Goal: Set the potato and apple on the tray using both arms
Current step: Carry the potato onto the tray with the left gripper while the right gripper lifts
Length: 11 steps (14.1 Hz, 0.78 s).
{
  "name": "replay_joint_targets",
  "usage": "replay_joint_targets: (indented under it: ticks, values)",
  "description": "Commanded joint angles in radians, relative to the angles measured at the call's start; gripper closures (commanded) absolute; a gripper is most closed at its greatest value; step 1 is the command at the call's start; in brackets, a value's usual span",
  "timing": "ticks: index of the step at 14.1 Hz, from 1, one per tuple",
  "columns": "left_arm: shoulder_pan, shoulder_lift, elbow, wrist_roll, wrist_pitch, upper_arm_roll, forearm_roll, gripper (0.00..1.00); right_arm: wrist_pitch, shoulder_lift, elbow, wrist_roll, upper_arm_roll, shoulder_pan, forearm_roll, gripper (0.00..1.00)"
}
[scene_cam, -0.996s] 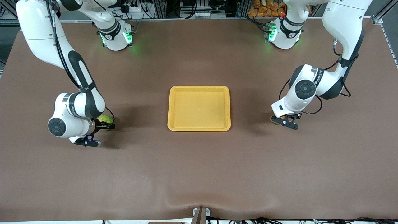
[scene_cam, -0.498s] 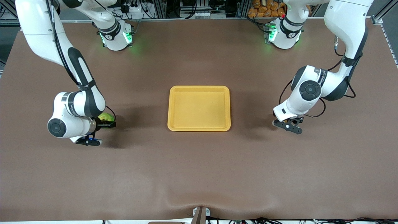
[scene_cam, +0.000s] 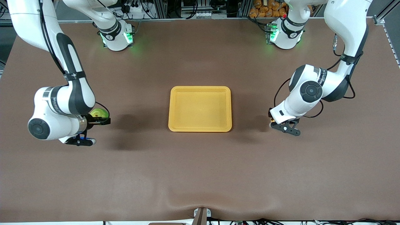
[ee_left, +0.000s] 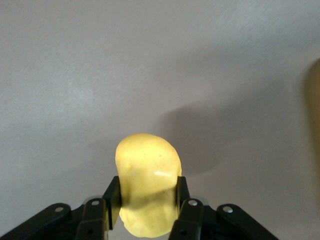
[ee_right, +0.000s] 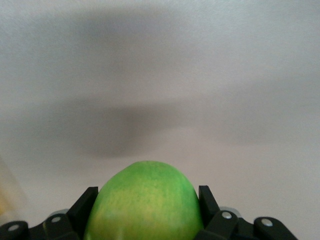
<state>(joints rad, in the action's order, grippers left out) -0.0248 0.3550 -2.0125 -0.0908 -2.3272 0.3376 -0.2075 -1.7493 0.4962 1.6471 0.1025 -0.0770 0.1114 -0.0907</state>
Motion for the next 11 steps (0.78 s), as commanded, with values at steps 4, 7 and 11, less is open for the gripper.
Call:
replay_joint_targets:
  ticks: [4, 7, 11]
  values:
    - [0.048, 0.042, 0.081, -0.13, 0.029, 0.026, 0.031, 0.83, 0.138, -0.065, -0.081, 0.037, 0.002, -0.007, 0.016, 1.0]
    - [0.118, 0.08, 0.135, -0.239, 0.028, 0.024, 0.1, 0.82, 0.256, -0.08, -0.162, 0.036, 0.008, -0.001, 0.009, 1.0]
    - [0.206, 0.148, 0.219, -0.407, 0.029, 0.024, 0.126, 0.83, 0.287, -0.135, -0.17, 0.042, 0.01, 0.001, -0.001, 1.0]
